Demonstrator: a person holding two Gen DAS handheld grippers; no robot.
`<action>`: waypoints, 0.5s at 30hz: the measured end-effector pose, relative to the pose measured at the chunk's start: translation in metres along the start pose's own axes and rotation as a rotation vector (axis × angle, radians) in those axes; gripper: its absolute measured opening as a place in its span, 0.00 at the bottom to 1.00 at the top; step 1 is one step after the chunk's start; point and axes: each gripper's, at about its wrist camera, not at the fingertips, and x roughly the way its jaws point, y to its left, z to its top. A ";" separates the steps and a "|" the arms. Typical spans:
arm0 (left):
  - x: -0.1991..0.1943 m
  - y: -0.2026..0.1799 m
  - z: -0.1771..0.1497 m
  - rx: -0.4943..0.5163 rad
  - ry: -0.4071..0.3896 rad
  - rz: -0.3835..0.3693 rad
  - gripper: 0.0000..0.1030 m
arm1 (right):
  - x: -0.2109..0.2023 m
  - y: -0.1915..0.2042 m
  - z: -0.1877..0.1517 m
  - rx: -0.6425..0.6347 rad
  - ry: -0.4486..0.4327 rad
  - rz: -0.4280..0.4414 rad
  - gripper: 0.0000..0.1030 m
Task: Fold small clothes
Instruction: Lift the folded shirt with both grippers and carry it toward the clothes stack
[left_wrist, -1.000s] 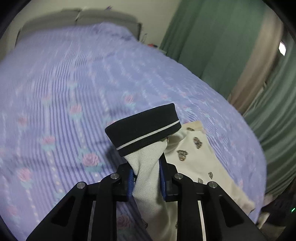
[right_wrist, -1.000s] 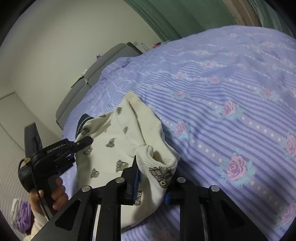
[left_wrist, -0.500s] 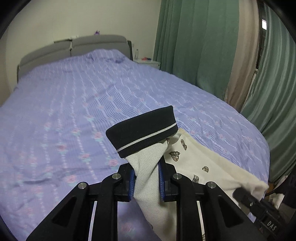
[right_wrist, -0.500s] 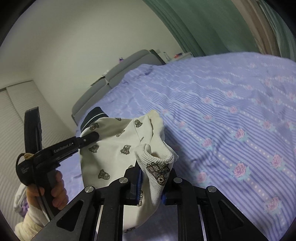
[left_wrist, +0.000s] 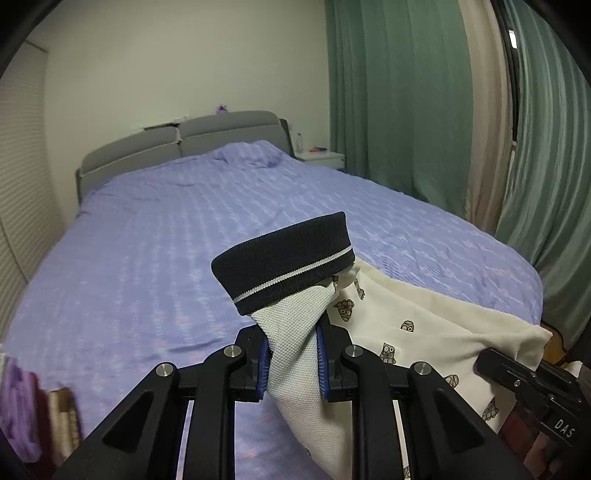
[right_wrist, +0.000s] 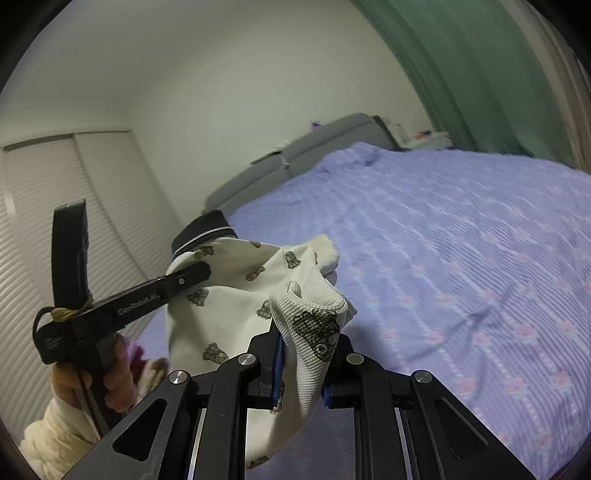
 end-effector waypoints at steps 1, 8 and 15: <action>-0.010 0.009 0.001 -0.002 -0.007 0.010 0.21 | -0.002 0.011 0.001 -0.011 -0.002 0.014 0.17; -0.077 0.087 0.005 -0.048 -0.042 0.091 0.21 | 0.001 0.096 0.003 -0.076 -0.005 0.137 0.17; -0.127 0.184 0.012 -0.091 -0.035 0.171 0.21 | 0.036 0.190 0.002 -0.134 0.033 0.294 0.17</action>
